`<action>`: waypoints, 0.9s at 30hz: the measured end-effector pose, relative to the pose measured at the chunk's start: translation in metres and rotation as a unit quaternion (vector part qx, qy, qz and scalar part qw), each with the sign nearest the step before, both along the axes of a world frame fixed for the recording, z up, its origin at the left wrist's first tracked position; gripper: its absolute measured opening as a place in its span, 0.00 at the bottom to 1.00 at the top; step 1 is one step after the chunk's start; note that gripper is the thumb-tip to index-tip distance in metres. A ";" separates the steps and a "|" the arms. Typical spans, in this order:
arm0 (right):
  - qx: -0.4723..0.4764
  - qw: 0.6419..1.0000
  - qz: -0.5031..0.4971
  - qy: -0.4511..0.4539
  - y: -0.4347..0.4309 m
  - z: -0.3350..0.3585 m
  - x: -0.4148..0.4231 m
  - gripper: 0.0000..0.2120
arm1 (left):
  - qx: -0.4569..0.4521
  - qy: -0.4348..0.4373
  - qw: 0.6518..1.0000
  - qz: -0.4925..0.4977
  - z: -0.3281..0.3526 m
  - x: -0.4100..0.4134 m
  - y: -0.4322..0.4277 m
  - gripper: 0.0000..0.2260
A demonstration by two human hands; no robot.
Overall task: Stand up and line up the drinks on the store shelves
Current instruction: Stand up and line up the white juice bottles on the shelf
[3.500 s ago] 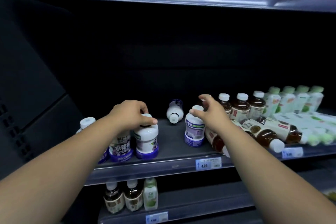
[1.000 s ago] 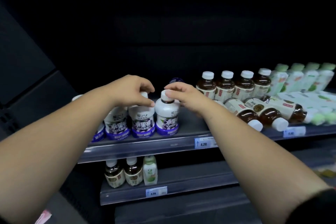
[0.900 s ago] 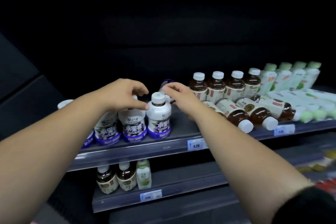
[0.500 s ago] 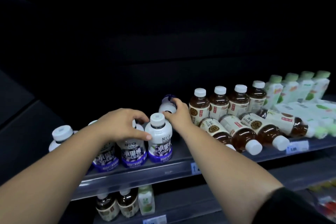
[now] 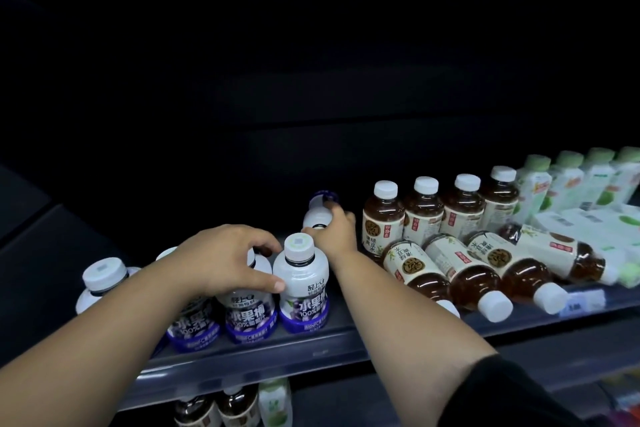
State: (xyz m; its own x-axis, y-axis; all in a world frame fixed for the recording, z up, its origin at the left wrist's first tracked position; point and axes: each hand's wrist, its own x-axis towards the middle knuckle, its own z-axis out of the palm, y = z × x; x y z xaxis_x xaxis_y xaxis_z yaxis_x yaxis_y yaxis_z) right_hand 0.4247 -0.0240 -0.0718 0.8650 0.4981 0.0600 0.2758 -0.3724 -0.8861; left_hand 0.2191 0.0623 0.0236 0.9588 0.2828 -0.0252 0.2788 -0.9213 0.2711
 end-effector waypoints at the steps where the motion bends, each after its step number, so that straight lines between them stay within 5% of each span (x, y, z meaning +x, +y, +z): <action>1: 0.002 1.000 -0.006 0.000 -0.002 0.001 0.000 0.35 | -0.001 0.000 1.000 -0.002 0.000 0.000 0.000 0.29; 11: 0.158 0.982 -0.037 0.092 -0.033 0.002 -0.019 0.30 | -0.032 -0.009 0.999 -0.002 -0.001 0.000 0.002 0.27; 18: 0.136 0.989 -0.044 0.033 -0.071 0.010 -0.031 0.31 | -0.072 -0.018 0.997 0.000 -0.001 0.000 0.001 0.25; 27: 0.120 0.991 -0.041 -0.039 -0.118 0.036 -0.041 0.31 | -0.105 -0.069 0.992 -0.005 0.007 0.003 -0.008 0.45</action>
State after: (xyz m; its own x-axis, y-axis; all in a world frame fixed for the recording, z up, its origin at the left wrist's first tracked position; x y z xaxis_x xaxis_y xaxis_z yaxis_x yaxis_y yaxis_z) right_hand 0.3838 -0.1417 -0.0360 0.8903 0.3894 0.2359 0.3241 -0.1782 -0.9291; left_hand 0.2218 0.0545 0.0306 0.9600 0.2756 0.0499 0.2164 -0.8431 0.4923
